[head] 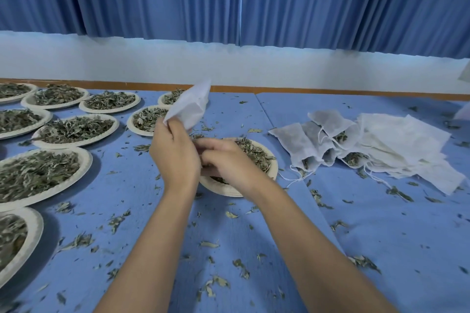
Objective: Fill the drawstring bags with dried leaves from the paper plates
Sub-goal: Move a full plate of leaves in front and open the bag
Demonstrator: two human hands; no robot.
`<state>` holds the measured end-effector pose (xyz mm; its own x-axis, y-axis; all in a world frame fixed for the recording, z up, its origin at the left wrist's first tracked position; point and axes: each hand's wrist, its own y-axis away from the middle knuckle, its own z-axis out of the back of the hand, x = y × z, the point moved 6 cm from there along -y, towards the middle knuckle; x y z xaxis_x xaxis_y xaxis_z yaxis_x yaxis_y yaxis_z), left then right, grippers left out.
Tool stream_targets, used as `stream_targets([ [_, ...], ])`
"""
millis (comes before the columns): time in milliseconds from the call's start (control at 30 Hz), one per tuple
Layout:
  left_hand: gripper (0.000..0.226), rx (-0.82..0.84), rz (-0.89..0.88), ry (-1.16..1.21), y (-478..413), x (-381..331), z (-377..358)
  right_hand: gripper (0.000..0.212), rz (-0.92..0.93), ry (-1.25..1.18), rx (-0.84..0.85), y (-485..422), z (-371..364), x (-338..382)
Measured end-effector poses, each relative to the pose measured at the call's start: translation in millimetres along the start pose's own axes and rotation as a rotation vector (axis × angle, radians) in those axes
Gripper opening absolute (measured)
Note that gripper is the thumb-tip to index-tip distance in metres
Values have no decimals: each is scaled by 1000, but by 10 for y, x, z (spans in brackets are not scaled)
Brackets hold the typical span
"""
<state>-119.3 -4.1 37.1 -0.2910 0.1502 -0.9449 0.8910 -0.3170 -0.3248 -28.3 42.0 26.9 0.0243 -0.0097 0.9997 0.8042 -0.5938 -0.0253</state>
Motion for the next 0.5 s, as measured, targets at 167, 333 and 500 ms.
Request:
stream_targets([
  [167, 17, -12, -68, -149, -64, 77, 106, 18, 73, 100, -305, 3, 326, 10],
  [333, 9, 47, -199, -537, -13, 128, 74, 31, 158, 129, -317, -7, 407, 12],
  [500, 15, 165, -248, -545, 45, 159, -49, 11, 216, 208, -548, 16, 530, 15],
])
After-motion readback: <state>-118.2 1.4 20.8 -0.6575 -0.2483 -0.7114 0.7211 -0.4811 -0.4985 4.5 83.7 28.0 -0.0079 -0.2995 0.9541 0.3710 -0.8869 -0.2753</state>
